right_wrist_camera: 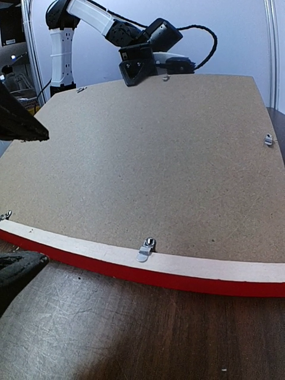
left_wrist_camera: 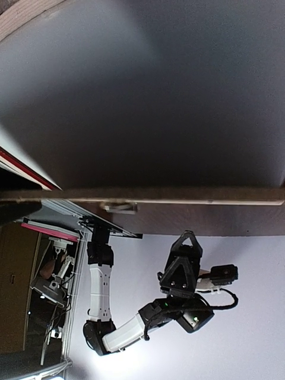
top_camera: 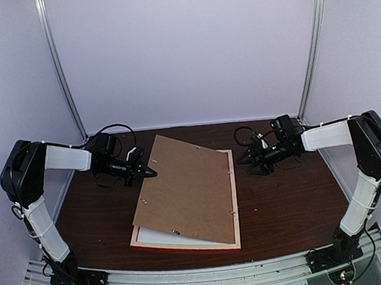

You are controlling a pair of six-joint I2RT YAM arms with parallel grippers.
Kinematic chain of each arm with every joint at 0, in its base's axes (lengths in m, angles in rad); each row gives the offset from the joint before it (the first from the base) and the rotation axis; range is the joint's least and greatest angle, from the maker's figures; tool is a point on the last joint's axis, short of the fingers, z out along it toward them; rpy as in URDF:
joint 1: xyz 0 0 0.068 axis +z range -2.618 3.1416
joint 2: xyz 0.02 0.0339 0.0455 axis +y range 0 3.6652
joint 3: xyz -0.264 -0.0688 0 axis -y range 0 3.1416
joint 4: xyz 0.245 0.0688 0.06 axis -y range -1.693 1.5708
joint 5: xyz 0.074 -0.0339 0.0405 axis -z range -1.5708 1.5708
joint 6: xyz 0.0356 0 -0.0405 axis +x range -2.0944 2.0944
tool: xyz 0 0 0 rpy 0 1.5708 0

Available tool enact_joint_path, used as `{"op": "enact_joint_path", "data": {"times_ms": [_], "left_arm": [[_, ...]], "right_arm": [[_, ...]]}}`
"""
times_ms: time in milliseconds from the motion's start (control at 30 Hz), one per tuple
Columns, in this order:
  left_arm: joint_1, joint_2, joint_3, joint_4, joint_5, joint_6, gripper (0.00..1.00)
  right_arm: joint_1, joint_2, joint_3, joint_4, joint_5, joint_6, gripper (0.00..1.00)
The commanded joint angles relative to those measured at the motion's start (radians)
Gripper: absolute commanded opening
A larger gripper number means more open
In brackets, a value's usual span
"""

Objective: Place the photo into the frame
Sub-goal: Place the backboard on the frame body.

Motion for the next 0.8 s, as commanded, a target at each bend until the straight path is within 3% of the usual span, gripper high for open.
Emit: {"op": "enact_joint_path", "data": {"times_ms": [0, 200, 767], "left_arm": [[0.003, 0.023, 0.032, -0.016, 0.008, 0.039, 0.06], [0.003, 0.03, 0.042, -0.053, -0.005, 0.059, 0.19], [-0.018, 0.087, 0.093, -0.207, -0.077, 0.155, 0.44]], "right_arm": [[0.014, 0.001, 0.006, -0.027, 0.045, -0.039, 0.63], [0.049, 0.02, 0.066, -0.109, 0.099, -0.104, 0.63], [0.139, 0.178, 0.381, -0.358, 0.292, -0.313, 0.62]]}}
